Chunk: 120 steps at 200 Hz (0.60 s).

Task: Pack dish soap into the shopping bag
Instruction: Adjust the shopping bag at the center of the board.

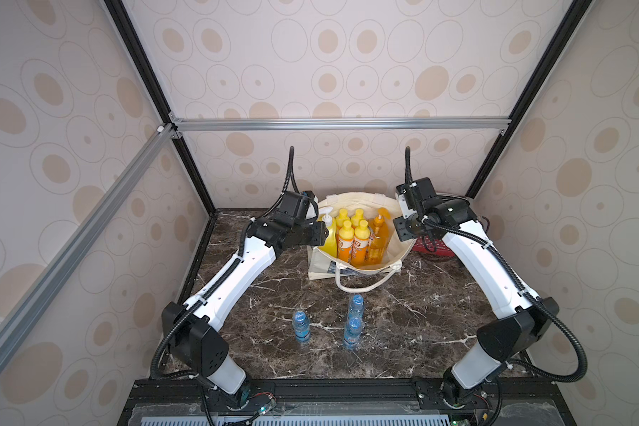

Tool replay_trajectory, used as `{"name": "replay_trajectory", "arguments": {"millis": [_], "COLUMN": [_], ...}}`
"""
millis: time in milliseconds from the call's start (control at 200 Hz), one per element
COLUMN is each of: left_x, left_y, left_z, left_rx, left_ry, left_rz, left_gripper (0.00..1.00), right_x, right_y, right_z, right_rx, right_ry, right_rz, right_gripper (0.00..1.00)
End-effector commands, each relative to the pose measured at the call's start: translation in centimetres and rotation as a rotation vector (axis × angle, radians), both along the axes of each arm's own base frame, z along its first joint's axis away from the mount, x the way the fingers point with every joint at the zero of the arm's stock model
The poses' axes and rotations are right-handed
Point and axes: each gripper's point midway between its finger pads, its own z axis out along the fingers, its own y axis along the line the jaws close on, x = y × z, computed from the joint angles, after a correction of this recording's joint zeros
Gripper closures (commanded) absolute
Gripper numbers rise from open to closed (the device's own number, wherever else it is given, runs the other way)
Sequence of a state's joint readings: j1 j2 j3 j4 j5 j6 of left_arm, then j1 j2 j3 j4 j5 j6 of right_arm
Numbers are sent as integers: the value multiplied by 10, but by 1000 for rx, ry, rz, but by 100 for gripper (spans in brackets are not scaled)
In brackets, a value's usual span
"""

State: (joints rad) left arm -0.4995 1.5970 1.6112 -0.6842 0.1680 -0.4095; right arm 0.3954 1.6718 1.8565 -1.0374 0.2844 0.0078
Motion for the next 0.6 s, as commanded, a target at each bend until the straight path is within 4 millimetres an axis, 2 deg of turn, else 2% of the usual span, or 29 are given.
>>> {"name": "replay_trajectory", "arguments": {"millis": [0, 85, 205, 260, 401, 491, 596], "left_x": [-5, -7, -10, -12, -16, -21, -27], "left_y": [3, 4, 7, 8, 10, 8, 3], "left_z": [16, 19, 28, 31, 37, 41, 47], "left_rx": [-2, 7, 16, 21, 22, -1, -45], "left_ry": [-20, -31, -51, -57, -65, -66, -67], "left_rz": [-20, -30, -38, -41, -50, -66, -85], "left_gripper": [67, 84, 95, 100, 100, 100, 100], "right_x": [-3, -4, -10, -14, -23, -28, -34], "right_y": [3, 1, -1, -2, -5, -10, -22], "right_z": [-1, 7, 27, 38, 59, 61, 52], "right_rx": [28, 34, 54, 68, 91, 81, 48], "right_ry": [40, 38, 23, 7, -17, -12, 2], "right_rz": [21, 12, 2, -3, -8, -24, -66], "right_gripper": [61, 79, 100, 100, 100, 100, 100]}}
